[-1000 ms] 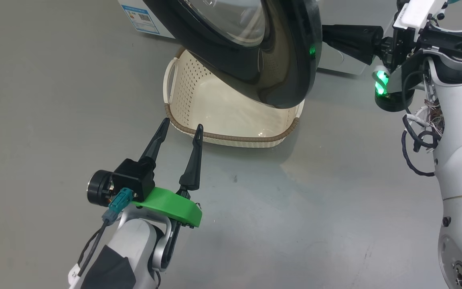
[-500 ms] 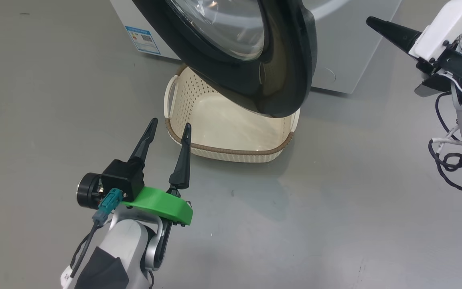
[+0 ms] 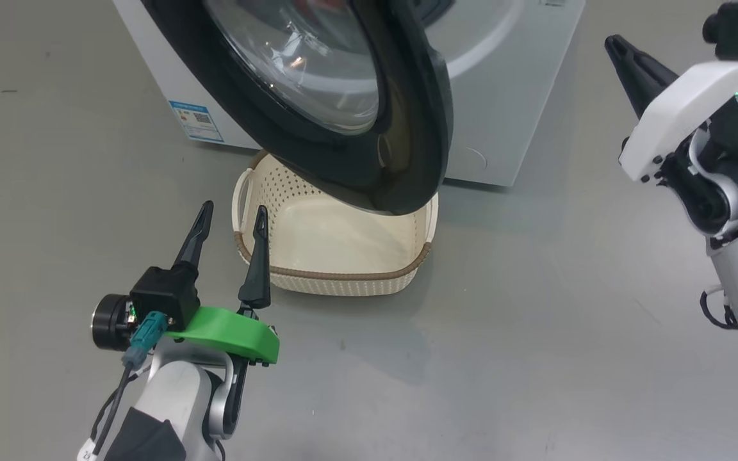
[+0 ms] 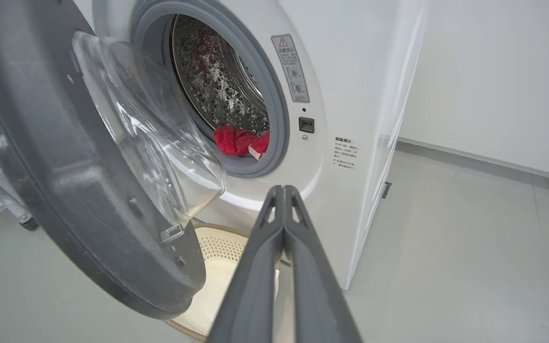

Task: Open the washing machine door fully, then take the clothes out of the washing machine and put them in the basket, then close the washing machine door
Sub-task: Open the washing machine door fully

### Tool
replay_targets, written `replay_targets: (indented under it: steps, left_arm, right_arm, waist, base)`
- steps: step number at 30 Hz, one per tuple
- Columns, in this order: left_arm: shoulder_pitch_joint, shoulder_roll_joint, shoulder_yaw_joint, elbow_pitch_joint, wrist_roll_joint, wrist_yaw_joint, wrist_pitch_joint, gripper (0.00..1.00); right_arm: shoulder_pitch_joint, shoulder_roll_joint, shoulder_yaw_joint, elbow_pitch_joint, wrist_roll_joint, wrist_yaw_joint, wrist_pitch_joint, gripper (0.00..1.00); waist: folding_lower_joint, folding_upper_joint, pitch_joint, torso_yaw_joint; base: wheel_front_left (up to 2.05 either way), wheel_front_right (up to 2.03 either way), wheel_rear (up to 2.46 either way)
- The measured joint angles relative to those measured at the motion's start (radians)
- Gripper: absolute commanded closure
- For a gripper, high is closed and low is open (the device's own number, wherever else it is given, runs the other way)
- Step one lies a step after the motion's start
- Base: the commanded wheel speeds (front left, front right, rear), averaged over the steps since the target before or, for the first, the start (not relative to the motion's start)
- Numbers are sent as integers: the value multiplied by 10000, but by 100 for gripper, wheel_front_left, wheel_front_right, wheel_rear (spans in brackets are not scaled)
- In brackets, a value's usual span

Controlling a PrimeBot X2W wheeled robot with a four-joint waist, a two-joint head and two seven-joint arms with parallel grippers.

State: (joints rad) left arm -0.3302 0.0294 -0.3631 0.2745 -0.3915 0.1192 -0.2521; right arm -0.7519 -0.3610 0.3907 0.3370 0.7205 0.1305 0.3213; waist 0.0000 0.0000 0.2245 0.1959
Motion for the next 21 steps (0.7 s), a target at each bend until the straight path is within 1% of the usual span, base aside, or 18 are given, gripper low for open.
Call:
replay_targets:
  steps: [1, 2, 3, 9, 12, 16, 17, 18, 19, 21]
  left_arm:
    - [58, 2, 61, 6, 33, 0, 0, 0]
    - [154, 4, 146, 15, 73, 0, 0, 0]
    - [197, 4, 194, 17, 82, 0, 0, 0]
    - [398, 6, 376, 19, 140, 0, 0, 0]
    - [481, 8, 520, 4, 151, 0, 0, 0]
    - [597, 15, 656, -2, 184, 0, 0, 0]
    - [630, 15, 677, -4, 224, 0, 0, 0]
    - [658, 15, 696, -2, 249, 0, 0, 0]
    - [680, 15, 729, -4, 249, 0, 0, 0]
    - [737, 15, 777, -17, 251, 0, 0, 0]
  right_arm:
    - [126, -23, 73, -19, -151, 0, -288, 100]
    - [430, -63, 134, -23, -453, 0, -857, 100]
    - [577, -77, 142, -15, -562, 0, -1116, 100]
    - [1518, -75, 134, 127, -1062, 0, -2449, 100]
    - [1982, 77, 84, 161, -1145, -36, -3037, 100]
    - [2551, 253, -36, 217, -1267, -387, -3812, 100]
    - [2674, 290, -73, 219, -1298, -474, -4009, 75]
    - [2781, 326, -92, 232, -1354, -543, -4169, 12]
    - [2886, 376, -96, 253, -1356, -550, -4257, 0]
    - [3129, 454, -38, 261, -1457, -635, -4483, 0]
  waist:
    - [0, 0, -61, -74]
    - [0, 0, -179, -228]
    - [0, 0, -233, -307]
    - [0, 0, -552, -760]
    - [0, 0, -686, -973]
    - [0, 0, -834, -1228]
    - [0, 0, -866, -1285]
    - [0, 0, -898, -1342]
    - [0, 0, -927, -1396]
    - [0, 0, -982, -1500]
  base:
    - [0, 0, 0]
    - [0, 0, 0]
    - [0, 0, 0]
    - [0, 0, 0]
    - [0, 0, 0]
    - [0, 0, 0]
    - [0, 0, 0]
    - [0, 0, 0]
    - [0, 0, 0]
    - [0, 0, 0]
